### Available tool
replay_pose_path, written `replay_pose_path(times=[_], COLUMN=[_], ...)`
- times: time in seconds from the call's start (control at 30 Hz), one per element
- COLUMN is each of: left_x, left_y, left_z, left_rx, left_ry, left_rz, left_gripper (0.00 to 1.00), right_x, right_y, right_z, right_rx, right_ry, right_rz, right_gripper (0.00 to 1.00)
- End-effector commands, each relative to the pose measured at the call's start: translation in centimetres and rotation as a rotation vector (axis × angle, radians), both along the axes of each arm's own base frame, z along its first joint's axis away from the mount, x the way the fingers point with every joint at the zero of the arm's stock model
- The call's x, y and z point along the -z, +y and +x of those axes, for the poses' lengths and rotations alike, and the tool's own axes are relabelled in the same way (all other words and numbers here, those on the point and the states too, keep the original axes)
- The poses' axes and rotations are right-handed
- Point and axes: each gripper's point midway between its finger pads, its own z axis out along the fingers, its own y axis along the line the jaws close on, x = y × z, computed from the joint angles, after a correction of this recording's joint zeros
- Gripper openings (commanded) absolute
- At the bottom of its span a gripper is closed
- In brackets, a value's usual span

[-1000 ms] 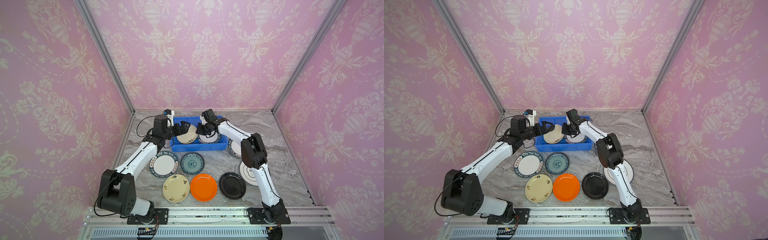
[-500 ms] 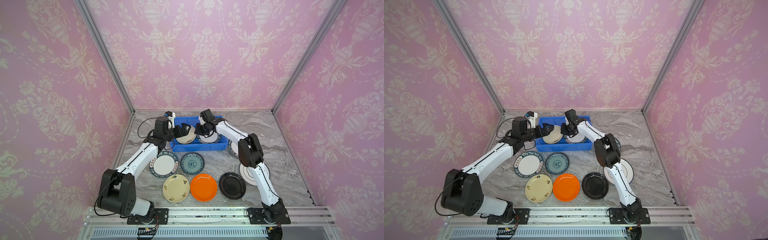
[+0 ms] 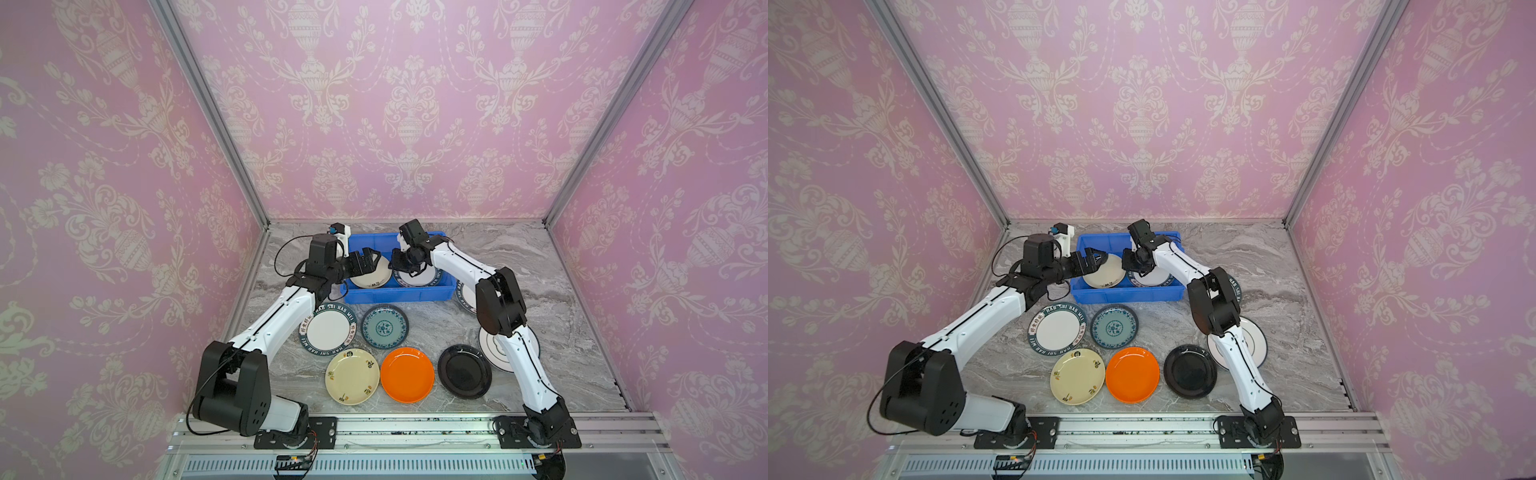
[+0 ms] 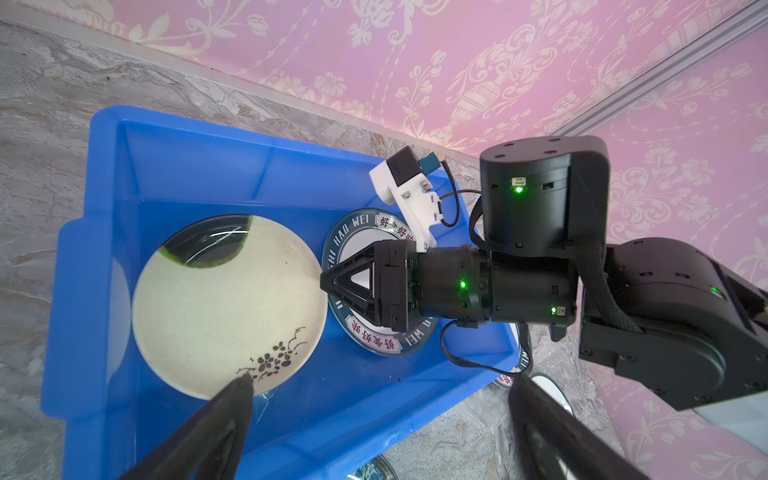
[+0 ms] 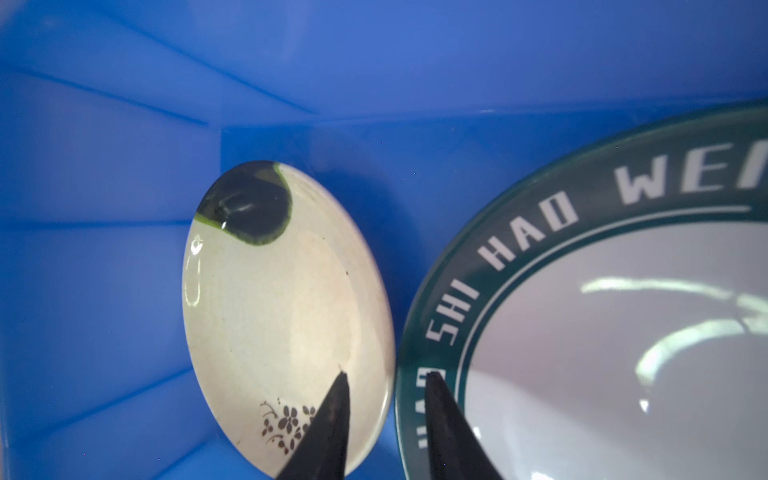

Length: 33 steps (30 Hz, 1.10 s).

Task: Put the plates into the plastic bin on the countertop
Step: 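Lower the cream plate into the blue bin with the right gripper and release, then reach the left gripper to the black plate and grasp its rim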

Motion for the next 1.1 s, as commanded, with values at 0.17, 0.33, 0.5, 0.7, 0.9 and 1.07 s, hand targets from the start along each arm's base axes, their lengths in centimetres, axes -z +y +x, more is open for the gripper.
replay_pose_path(times=[0.17, 0.33, 0.5, 0.7, 0.9, 1.07], left_x=[0.1, 1.2, 3.3, 7.1, 10.9, 13.6], left_y=[-2.6, -5.9, -10.5, -16.1, -18.8, -19.6], left_z=[-1.6, -4.1, -7.4, -12.7, -16.0, -17.2], left_rx=[0.096, 0.209, 0.359, 0.588, 0.727, 0.784], left_ry=[-0.003, 0.019, 0.067, 0.136, 0.228, 0.266], left_rz=[0.068, 0.108, 0.101, 0.154, 0.229, 0.334], left_gripper=[0.98, 0.97, 0.93, 0.84, 0.70, 0.59], right_x=[-9.6, -15.5, -18.1, -18.1, -15.0, -13.6], right_y=[-1.0, -4.5, -10.5, -17.4, -19.1, -19.8], right_z=[-1.5, -3.7, -7.0, -11.2, -13.9, -14.3], right_rx=[-0.034, -0.011, 0.078, 0.201, 0.224, 0.239], right_ry=[-0.171, -0.290, -0.351, -0.383, -0.338, -0.318], right_rz=[0.042, 0.022, 0.070, 0.102, 0.096, 0.109], right_gripper=[0.32, 0.32, 0.32, 0.33, 0.32, 0.32])
